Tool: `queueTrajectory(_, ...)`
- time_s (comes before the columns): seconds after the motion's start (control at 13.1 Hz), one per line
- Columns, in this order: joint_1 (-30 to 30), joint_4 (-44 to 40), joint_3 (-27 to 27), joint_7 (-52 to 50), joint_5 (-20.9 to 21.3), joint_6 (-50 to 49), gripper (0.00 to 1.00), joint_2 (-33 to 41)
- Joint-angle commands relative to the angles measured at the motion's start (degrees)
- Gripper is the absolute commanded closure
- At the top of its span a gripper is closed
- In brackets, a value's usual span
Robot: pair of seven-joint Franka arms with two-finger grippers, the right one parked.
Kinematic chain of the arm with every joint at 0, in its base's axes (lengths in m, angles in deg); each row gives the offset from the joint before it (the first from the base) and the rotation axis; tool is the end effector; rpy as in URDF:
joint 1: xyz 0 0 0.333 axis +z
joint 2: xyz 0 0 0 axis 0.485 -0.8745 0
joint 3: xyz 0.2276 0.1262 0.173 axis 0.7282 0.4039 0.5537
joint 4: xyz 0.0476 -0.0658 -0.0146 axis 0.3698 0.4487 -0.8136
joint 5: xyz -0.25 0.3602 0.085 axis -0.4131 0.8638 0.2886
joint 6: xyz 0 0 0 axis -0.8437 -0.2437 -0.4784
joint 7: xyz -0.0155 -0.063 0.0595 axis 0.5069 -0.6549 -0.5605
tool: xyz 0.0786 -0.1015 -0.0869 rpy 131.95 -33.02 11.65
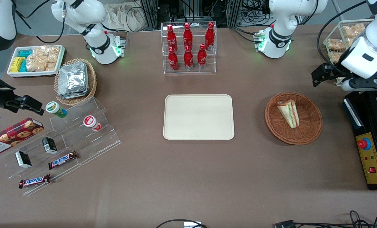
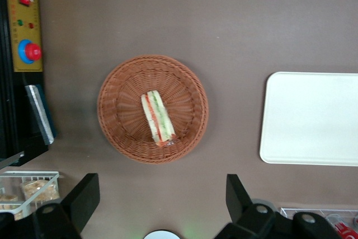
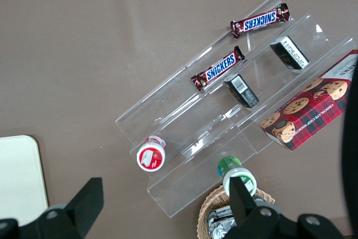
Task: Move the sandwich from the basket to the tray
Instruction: 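Move the left gripper over the sandwich in the wicker basket, then lower the open left gripper around the upright sandwich in the basket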
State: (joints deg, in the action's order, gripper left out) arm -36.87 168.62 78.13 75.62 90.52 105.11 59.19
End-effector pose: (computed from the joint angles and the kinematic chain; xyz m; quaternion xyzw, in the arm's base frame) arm 0.5779 -0.0685 0.5889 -0.9994 -0.0108 0.0246 0.0240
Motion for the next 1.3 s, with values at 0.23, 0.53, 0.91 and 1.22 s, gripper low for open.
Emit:
queueTrajectory(0.23, 0.0, 5.2, 0.8, -1.2, 1.2, -3.1, 0.0, -0.4)
queueTrajectory(0.53, 2.8, 23.9, 1.0, -4.7, 1.2, 13.1, 0.0, 3.2)
queueTrajectory(0.91, 6.4, 41.8, 1.0, -14.5, 0.3, 32.1, 0.0, 5.1)
queueTrajectory(1.22, 5.5, 47.7, 0.5, -20.1, 0.3, 46.3, 0.0, -0.6)
